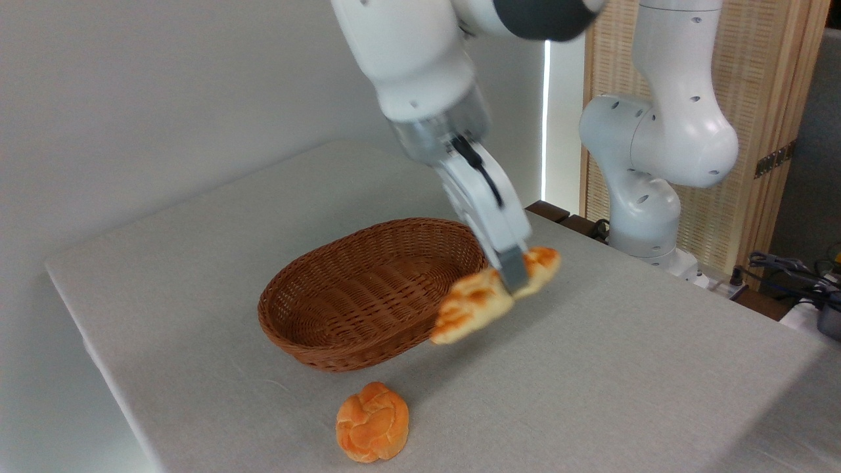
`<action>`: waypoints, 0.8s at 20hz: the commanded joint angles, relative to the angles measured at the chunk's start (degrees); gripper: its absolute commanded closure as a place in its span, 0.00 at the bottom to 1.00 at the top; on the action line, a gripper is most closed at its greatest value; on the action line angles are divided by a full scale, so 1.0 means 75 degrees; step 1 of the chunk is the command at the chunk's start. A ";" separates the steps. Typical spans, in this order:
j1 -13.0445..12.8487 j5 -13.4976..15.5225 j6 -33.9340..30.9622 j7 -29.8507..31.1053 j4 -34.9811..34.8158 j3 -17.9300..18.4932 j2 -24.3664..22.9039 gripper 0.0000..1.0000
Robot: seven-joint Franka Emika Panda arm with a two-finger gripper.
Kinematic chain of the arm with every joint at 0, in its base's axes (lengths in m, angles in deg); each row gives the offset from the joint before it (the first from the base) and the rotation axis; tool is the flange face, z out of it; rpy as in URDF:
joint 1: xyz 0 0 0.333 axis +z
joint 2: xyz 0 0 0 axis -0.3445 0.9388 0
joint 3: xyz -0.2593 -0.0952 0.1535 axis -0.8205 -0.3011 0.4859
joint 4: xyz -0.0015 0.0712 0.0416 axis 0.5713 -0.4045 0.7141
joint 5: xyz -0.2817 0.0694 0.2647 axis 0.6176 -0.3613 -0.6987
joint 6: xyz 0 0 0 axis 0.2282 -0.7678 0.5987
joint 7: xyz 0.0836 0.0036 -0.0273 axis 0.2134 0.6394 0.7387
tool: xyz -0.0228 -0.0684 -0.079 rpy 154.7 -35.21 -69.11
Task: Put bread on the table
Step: 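Lower the roll onto the table beside the orange bun and release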
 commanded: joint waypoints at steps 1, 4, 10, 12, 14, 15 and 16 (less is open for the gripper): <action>-0.0097 -0.0174 0.0419 -0.0294 -0.0472 0.0298 0.0031 0.63; -0.0097 -0.0174 0.1180 -0.0224 -0.0906 0.0426 0.0066 0.56; -0.0144 -0.0011 0.1650 -0.0189 -0.1036 0.0532 0.0405 0.13; -0.0168 0.0084 0.1768 -0.0188 -0.1059 0.0520 0.0511 0.08; -0.0168 0.0084 0.1850 -0.0188 -0.1118 0.0532 0.0570 0.06; -0.0156 0.0084 0.1885 -0.0200 -0.1118 0.0532 0.0640 0.00; -0.0168 0.0084 0.1932 -0.0200 -0.1106 0.0532 0.0710 0.00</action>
